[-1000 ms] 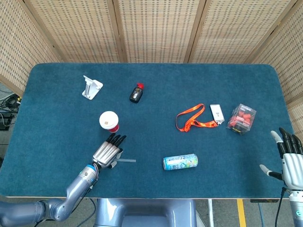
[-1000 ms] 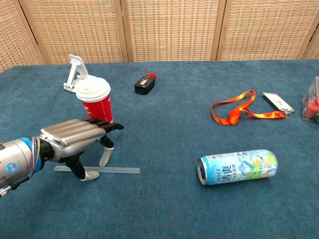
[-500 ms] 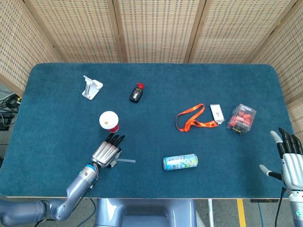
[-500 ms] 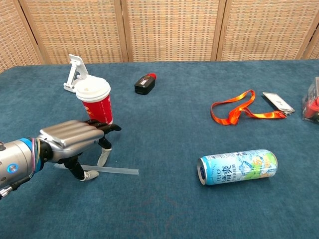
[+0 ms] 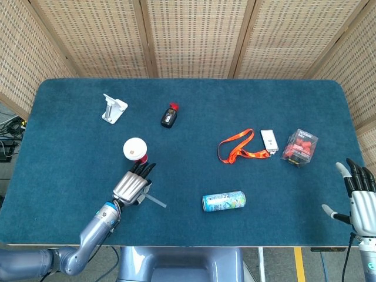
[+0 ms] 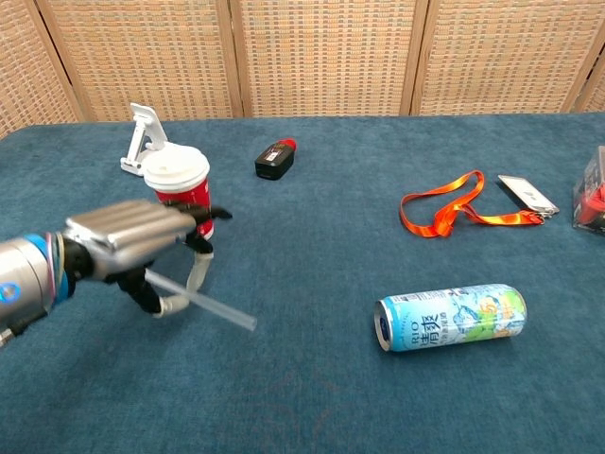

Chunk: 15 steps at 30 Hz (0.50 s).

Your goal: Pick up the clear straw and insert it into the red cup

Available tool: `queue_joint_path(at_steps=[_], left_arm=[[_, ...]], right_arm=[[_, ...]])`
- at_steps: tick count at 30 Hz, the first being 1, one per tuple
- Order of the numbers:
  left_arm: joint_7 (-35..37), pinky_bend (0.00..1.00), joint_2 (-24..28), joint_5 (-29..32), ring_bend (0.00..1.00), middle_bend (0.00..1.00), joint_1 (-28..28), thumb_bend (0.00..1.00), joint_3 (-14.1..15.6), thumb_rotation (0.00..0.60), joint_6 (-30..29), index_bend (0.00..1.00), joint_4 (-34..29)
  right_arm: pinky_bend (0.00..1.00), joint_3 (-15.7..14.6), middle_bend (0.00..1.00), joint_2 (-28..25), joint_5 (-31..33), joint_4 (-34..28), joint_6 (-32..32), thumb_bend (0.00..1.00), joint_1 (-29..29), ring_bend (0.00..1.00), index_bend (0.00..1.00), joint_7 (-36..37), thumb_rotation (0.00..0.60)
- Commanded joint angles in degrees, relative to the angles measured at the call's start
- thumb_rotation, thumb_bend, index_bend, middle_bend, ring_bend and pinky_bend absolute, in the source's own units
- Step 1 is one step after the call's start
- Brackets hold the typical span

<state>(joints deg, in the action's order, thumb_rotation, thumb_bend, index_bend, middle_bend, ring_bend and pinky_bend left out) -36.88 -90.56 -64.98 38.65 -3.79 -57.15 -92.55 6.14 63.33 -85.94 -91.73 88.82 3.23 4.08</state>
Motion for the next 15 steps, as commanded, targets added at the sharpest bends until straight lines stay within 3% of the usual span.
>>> queue_joint_path(at_steps=[1, 8, 15], left_arm=[[2.0, 0.0, 3.0, -2.1, 0.0, 0.0, 0.2, 0.42, -1.7, 0.6, -1.7, 0.61, -3.7], [6.6, 0.0, 9.5, -4.0, 0.0, 0.0, 0.9, 0.42, -5.5, 0.6, -3.0, 0.61, -11.8], [11.2, 0.0, 12.9, -4.2, 0.0, 0.0, 1.3, 0.42, -8.1, 0.6, -3.4, 0.62, -15.2]], right_arm=[[0.0, -0.1, 0.0, -0.1, -0.5, -0.3, 0.4, 0.07, -0.1, 0.0, 0.13, -0.3, 0.6], [0.0, -0.2, 0.0, -0.1, -0.4, -0.5, 0.4, 0.07, -0.2, 0.0, 0.13, -0.5, 0.6], [0.0, -0.2, 0.0, -0.2, -0.3, -0.5, 0.4, 0.07, -0.2, 0.0, 0.13, -0.5, 0.6]])
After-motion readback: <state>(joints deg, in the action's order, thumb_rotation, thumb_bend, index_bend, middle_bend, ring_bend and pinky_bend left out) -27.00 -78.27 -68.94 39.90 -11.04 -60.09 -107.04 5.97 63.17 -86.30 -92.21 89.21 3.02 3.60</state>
